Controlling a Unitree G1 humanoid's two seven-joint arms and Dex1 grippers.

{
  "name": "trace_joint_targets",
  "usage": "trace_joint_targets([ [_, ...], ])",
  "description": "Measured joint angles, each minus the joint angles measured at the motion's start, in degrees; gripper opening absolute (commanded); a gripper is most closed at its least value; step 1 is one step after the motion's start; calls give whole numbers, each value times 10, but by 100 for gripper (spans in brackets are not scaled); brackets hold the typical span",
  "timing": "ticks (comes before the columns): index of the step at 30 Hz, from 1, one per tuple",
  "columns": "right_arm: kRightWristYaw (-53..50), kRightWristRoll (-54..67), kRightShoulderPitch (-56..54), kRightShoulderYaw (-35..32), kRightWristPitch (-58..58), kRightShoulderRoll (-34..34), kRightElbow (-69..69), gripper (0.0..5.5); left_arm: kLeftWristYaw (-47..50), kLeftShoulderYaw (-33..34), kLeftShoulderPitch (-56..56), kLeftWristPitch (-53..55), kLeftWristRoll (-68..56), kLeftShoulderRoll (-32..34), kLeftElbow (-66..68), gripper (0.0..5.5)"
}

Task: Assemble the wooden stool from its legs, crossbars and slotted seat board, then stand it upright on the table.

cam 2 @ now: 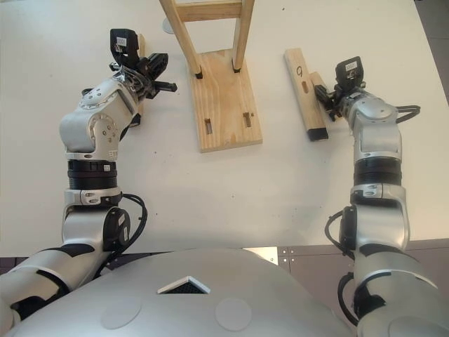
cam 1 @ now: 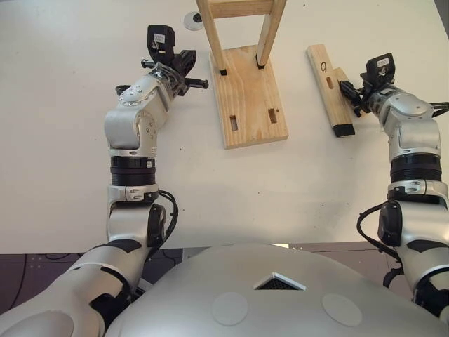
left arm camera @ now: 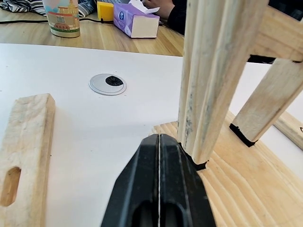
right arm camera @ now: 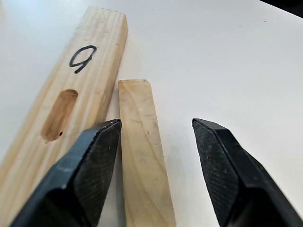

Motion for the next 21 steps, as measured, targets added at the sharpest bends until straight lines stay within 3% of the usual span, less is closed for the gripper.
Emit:
trace_joint_targets([
  [5, 111, 25, 11, -2, 20, -53, 7, 278, 0, 3, 0, 0, -5, -2, -3, 0],
  [11, 153, 37, 24, 2, 7, -53, 38, 278, -1, 6, 0, 0, -9, -1, -3, 0],
  [18, 154, 36, 34, 21, -50, -54, 63, 147, -2, 18, -2, 2, -18, 1, -3, 0],
  [21, 151, 37, 38, 21, -55, -54, 62, 131, -3, 51, -6, 16, -51, 3, -30, 0],
])
